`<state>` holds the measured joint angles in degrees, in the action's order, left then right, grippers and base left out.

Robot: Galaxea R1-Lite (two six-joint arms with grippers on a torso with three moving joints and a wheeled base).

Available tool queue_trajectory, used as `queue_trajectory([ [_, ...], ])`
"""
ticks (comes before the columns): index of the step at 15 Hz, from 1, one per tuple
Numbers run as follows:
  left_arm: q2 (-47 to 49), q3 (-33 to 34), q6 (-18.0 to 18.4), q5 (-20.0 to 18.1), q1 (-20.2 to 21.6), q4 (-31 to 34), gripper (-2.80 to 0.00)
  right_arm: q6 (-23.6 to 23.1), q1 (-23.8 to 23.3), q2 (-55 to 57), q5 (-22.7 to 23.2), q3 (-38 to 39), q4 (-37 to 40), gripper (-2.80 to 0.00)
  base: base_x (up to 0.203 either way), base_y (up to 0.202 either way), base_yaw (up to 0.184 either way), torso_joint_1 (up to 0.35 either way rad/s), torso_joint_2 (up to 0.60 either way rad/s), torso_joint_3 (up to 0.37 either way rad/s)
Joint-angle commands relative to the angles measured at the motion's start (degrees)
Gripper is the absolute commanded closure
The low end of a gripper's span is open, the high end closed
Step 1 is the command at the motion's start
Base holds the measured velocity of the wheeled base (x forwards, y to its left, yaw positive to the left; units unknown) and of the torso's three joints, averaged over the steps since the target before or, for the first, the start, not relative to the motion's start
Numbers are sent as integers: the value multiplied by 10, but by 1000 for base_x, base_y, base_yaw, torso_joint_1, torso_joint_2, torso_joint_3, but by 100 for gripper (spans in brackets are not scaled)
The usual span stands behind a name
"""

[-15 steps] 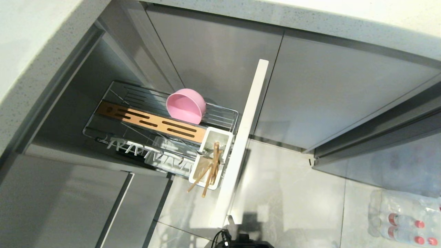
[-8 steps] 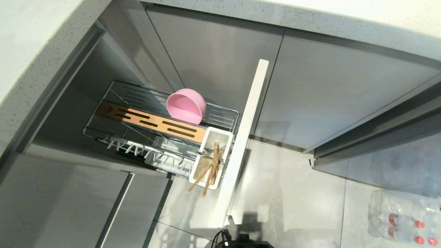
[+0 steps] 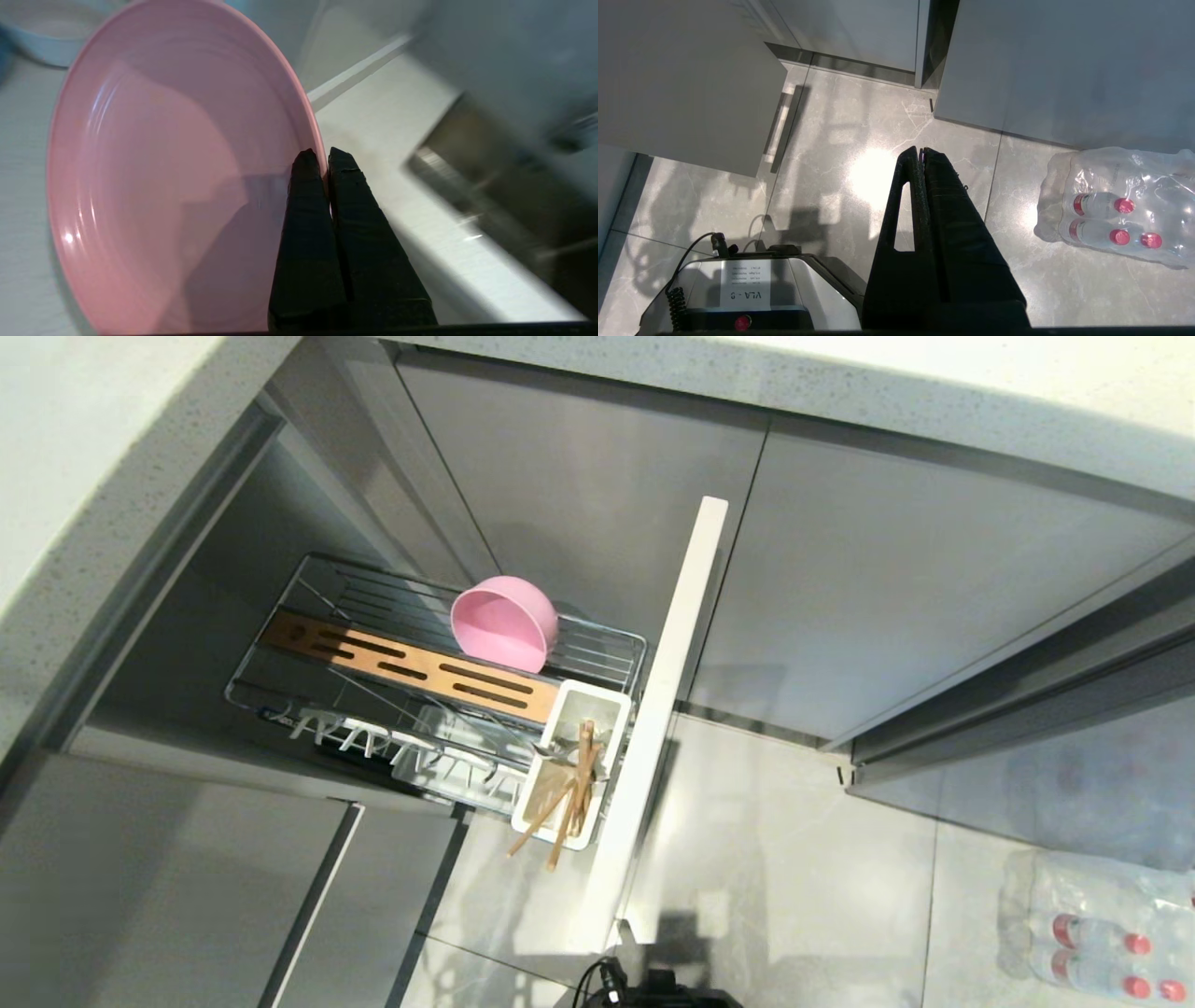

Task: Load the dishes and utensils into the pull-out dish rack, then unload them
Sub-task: Pick up the plate and place it in the cupboard

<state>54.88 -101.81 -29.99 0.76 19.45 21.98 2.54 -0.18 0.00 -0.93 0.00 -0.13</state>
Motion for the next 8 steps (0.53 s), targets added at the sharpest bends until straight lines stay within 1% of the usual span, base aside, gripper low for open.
queue_trajectory([
  [1,8,-16,-65,0,-31,-20,0,0,0,0,0,0,0,0,0,0,0,0,0,0],
  [2,16,-30,-111,0,-57,-34,0,0,0,1,0,0,0,0,0,0,0,0,0,0],
  [5,51,-91,-232,-8,-133,-45,0,0,0,0,0,0,0,0,0,0,0,0,0,0],
  [8,74,-100,-326,-55,-219,-66,0,0,0,1,0,0,0,0,0,0,0,0,0,0],
])
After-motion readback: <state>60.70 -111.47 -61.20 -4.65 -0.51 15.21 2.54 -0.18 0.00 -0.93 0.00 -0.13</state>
